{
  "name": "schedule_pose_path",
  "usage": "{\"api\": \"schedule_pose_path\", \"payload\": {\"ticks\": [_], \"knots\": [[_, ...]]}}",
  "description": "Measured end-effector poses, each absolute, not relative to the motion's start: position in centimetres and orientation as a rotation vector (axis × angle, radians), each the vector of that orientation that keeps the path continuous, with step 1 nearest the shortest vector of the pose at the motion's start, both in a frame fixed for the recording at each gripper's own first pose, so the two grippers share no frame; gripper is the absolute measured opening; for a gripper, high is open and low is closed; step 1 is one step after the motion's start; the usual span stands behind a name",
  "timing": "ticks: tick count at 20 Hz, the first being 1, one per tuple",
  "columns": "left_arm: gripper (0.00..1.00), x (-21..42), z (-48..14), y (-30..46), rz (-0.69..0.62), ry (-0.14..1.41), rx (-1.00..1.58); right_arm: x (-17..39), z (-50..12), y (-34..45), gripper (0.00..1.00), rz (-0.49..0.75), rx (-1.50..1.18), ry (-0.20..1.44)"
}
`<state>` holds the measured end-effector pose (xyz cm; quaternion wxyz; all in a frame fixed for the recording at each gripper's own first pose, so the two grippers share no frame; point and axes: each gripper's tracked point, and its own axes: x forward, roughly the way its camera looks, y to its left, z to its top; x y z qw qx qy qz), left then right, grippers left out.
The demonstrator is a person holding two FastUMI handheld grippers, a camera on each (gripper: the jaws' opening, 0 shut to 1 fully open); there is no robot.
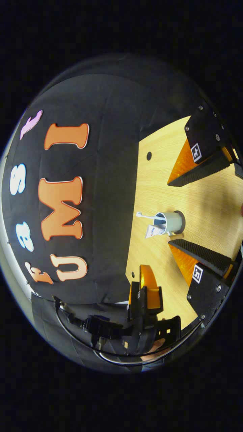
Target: Put the toothbrush and toothpaste on the desktop into the cup, then pick up the cup and place it on the coaster on the desktop.
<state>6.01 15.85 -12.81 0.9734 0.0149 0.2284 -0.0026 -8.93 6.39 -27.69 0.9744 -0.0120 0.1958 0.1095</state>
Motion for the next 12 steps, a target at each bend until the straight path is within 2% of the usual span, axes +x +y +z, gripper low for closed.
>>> {"api": "schedule_pose_path", "payload": {"ticks": [5,12], "knots": [[0.99,2.7,-8.4,18.1,0.102,0.327,0.026,-8.6,-25.0,7.1,0.94,0.266,-0.047,0.295],[0.99,-0.2,-4.7,19.0,0.181,0.196,0.051,-8.7,-22.0,7.8,0.94,0.31,-0.061,0.18]]}}
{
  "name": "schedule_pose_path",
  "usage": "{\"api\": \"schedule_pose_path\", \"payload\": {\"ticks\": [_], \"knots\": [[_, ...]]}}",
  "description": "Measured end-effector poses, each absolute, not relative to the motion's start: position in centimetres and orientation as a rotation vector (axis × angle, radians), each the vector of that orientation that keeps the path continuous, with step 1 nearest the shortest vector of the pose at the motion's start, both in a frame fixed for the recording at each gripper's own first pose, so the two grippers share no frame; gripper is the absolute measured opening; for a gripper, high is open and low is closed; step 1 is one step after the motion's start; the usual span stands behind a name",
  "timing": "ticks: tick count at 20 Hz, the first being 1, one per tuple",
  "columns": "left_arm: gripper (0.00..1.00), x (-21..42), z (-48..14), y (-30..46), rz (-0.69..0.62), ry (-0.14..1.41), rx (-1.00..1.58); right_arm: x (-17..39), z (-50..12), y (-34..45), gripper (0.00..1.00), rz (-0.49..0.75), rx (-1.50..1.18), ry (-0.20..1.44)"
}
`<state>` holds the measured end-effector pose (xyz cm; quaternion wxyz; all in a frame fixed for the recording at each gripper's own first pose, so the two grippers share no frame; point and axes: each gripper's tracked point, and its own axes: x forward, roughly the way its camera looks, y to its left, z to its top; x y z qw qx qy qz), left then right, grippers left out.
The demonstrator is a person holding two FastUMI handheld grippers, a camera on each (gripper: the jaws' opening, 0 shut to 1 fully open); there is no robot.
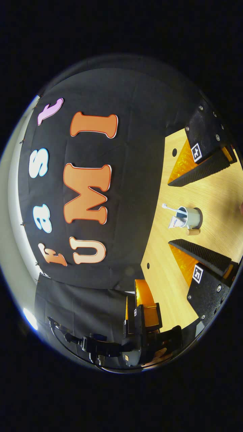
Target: Put the toothbrush and toothpaste on the desktop into the cup, then pick up the cup and place it on the coaster on the desktop.
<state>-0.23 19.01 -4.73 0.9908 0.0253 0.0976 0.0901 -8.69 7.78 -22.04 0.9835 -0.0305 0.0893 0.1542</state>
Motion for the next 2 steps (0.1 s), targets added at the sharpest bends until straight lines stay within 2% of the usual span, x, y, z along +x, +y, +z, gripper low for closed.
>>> {"api": "schedule_pose_path", "payload": {"ticks": [2], "knots": [[0.99,-0.72,-4.44,19.3,0.201,0.181,0.049,-8.56,-21.89,7.6,0.94,0.303,-0.067,0.168]]}}
